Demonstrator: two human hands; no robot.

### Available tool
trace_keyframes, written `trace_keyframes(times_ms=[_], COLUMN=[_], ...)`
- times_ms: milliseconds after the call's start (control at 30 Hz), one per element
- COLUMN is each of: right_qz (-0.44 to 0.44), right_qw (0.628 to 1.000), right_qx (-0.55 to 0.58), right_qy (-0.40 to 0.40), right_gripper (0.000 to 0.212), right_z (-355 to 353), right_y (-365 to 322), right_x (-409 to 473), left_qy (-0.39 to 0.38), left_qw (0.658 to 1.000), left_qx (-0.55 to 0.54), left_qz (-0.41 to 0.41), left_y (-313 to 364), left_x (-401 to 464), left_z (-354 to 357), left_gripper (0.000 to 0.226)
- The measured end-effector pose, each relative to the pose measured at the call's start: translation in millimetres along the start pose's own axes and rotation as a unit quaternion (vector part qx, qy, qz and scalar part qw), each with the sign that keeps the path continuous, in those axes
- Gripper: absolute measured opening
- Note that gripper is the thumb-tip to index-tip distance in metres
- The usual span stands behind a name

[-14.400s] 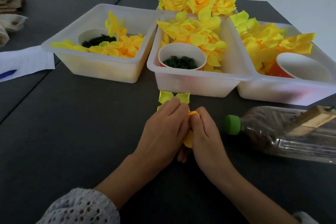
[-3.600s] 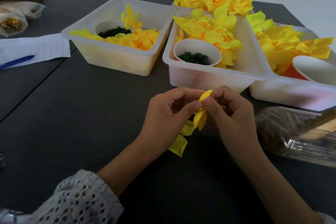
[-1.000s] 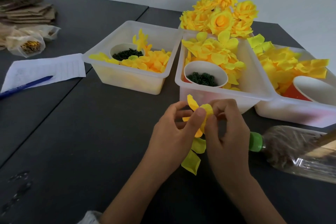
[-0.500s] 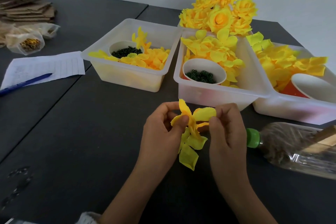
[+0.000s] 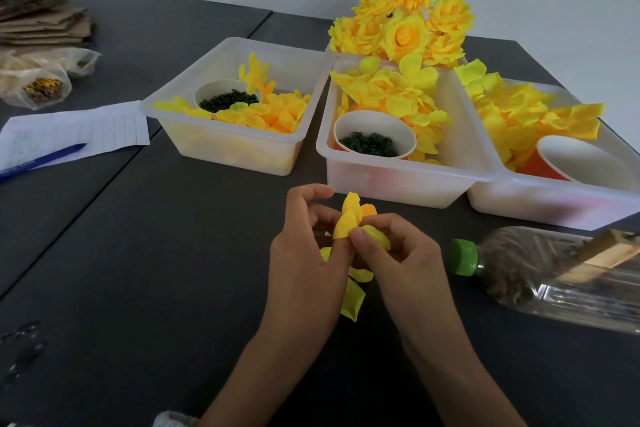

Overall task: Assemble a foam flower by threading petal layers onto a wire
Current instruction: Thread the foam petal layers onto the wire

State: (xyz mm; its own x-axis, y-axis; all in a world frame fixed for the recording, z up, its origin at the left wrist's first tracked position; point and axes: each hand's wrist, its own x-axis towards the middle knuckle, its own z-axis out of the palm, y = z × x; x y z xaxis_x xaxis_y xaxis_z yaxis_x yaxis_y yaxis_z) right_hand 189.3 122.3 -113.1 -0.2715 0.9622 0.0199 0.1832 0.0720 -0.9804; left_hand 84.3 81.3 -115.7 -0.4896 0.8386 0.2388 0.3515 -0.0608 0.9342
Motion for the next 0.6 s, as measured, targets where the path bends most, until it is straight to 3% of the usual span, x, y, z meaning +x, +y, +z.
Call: trace_keyframes(times_ms=[133,400,600], right_qz=[-0.005,-0.001,0.005], right_qw=[1.0,0.998,0.996], right_qx=[0.03,0.009,-0.035], right_qy=[-0.001,0.057,0.081], right_gripper=[0.003,0.018,0.015], right_z=[-2.9,-12.6,-4.6], right_y=[-0.1,8.4,10.5], right_x=[2.4,4.5,1.7], left_qy=[0.028,0.067,0.053], left_qw=[0.999,0.997,0.998], left_qx=[-0.027,-0.026,0.016], left_qz=[0.006,-0.015,0.017], left_y=[-0.4,-8.6,-2.8], left_x=[-0.3,7.3,0.4], left_z=[0.1,-3.6,6.6], left_gripper=[0.044,0.039,0.043])
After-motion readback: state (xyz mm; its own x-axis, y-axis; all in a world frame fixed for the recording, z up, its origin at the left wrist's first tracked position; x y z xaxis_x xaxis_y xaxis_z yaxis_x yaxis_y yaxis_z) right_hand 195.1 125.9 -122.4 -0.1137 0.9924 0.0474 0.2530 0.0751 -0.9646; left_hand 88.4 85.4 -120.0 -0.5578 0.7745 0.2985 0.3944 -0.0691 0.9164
